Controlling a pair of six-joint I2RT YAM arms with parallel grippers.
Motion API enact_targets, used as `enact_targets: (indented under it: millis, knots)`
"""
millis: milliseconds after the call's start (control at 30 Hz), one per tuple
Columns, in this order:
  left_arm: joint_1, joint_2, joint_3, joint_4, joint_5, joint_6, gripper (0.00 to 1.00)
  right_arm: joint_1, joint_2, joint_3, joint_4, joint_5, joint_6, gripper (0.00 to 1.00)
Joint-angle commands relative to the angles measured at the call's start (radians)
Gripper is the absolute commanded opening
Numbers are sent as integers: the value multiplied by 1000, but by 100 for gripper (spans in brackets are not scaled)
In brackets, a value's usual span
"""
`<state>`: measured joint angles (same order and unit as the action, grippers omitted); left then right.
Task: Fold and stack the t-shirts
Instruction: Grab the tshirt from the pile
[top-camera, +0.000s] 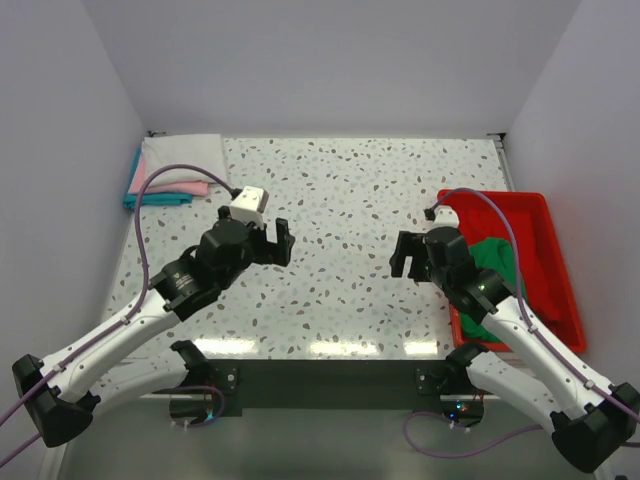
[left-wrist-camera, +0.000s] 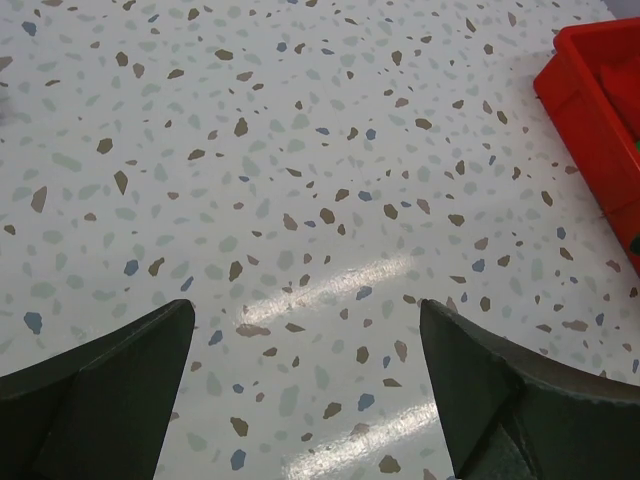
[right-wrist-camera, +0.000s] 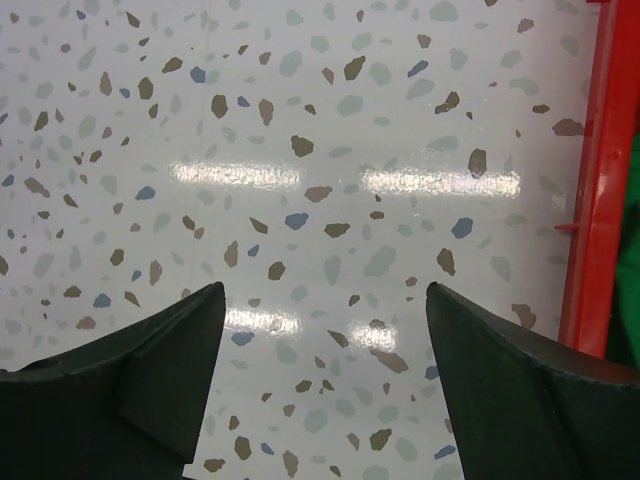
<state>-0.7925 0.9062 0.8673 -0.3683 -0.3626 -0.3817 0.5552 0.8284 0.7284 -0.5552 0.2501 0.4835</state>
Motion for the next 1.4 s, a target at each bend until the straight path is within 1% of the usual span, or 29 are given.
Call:
enact_targets:
  millis: [0,33,67,133,200,267,300,333,400,433,500,533,567,600,667,700,767,800,933,967,1167,1233,1267,1300,1333,1367]
  knots:
    - [3,-20,-13,9,8,6,100,2,-14,25,-14,37,15,86]
    - [1,-20,-13,11,13,6,100,3,-8,32,-23,38,23,88]
    - [3,-20,-17,14,17,4,100,2,-2,42,-29,41,29,93]
    - [3,-20,-17,14,22,4,100,2,21,75,-40,35,50,97]
    - [1,-21,-13,12,25,6,100,2,41,107,-46,37,66,99]
    - [1,-23,-13,14,28,9,100,2,72,137,-86,78,110,99]
    - [2,-24,-11,15,31,12,100,2,84,179,-116,125,133,99]
    - [3,-23,-10,17,33,13,100,2,109,201,-182,228,174,99]
    - [3,-20,-4,20,45,17,100,-6,130,268,-262,360,223,99]
    - [1,-18,-2,22,50,17,100,-43,144,290,-331,439,254,99]
    - [2,-13,-1,25,67,18,100,-133,178,341,-365,445,256,99]
    - [1,-12,-1,25,74,17,100,-259,187,345,-351,410,235,99]
    - [3,-12,-1,28,86,17,100,-321,214,344,-339,391,222,99]
    - [3,-12,-1,31,93,15,100,-437,233,348,-338,362,211,99]
    - [3,-9,-1,38,108,12,100,-536,276,350,-330,316,214,99]
    - [3,-9,-2,39,114,12,100,-634,316,344,-321,295,217,99]
    - [3,-10,-7,40,125,10,100,-717,365,327,-310,227,250,99]
    - [3,-12,-10,42,126,9,100,-773,409,321,-316,219,266,99]
    - [3,-13,-14,45,134,7,100,-808,466,281,-312,250,367,99]
    - [3,-9,-16,45,139,7,100,-810,471,248,-296,262,391,99]
    - [3,19,-14,45,142,6,100,-816,532,140,-189,229,423,98]
    - [1,20,-17,45,139,4,100,-816,537,121,-158,235,426,96]
    - [1,20,-20,46,137,3,100,-816,532,105,-147,236,423,92]
    - [1,20,-22,46,136,1,100,-816,529,100,-138,238,420,86]
    - [2,20,-22,48,136,1,100,-814,525,97,-134,244,420,69]
    - [1,25,-21,48,136,1,100,-816,508,89,-126,244,415,59]
